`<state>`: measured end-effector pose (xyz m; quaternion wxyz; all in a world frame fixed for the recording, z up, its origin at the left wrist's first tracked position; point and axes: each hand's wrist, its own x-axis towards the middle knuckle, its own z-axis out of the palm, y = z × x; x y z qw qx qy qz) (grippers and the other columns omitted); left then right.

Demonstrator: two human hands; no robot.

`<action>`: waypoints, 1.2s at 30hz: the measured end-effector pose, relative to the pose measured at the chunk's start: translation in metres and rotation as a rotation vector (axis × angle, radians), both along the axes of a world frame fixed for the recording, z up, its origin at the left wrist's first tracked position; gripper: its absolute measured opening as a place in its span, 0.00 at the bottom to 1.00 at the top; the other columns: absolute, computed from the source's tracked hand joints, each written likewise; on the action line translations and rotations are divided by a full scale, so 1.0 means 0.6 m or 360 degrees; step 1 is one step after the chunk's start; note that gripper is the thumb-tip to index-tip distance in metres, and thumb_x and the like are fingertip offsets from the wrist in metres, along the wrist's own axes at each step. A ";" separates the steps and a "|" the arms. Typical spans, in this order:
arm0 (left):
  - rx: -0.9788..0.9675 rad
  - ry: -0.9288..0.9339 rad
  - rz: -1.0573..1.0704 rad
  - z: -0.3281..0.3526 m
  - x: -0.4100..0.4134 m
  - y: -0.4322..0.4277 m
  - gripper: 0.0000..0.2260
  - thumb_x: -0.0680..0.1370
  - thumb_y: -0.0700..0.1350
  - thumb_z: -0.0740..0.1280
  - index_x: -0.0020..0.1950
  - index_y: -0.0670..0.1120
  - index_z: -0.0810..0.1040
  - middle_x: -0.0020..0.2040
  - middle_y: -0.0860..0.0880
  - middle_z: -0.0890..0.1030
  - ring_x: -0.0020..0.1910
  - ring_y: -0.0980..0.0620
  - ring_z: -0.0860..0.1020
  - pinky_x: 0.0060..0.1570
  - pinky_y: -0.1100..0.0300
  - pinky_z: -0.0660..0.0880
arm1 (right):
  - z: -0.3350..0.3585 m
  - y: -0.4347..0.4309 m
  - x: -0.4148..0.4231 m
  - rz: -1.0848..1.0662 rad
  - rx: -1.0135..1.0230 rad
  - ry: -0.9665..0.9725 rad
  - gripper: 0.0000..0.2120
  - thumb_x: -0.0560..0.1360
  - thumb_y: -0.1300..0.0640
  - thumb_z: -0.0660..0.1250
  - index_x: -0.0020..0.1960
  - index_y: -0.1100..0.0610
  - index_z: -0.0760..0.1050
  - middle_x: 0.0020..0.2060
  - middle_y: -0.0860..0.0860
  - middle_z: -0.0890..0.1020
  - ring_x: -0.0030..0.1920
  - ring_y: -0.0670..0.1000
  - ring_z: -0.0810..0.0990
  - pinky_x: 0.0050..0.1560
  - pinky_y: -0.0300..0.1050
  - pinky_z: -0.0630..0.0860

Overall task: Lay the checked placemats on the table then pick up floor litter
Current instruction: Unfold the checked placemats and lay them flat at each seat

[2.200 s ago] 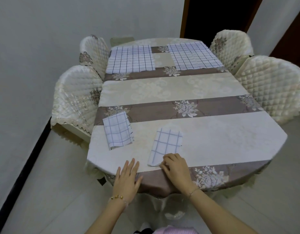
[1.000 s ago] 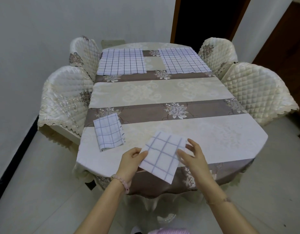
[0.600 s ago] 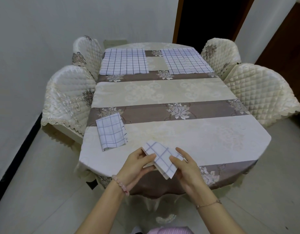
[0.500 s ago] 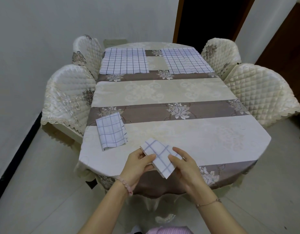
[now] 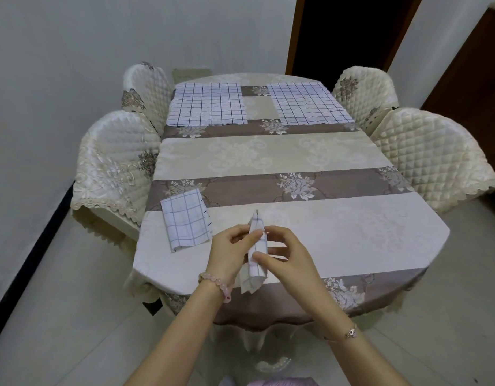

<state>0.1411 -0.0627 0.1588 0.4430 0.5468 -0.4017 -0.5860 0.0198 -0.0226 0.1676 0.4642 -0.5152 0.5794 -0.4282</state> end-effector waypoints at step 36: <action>-0.0698 -0.1854 -0.0957 -0.156 0.031 0.046 0.21 0.81 0.49 0.56 0.73 0.48 0.63 0.74 0.50 0.64 0.74 0.50 0.61 0.73 0.59 0.54 | -0.123 -0.035 -0.106 -0.0499 0.0594 -0.0033 0.14 0.78 0.54 0.61 0.40 0.65 0.70 0.36 0.60 0.73 0.35 0.52 0.70 0.35 0.44 0.66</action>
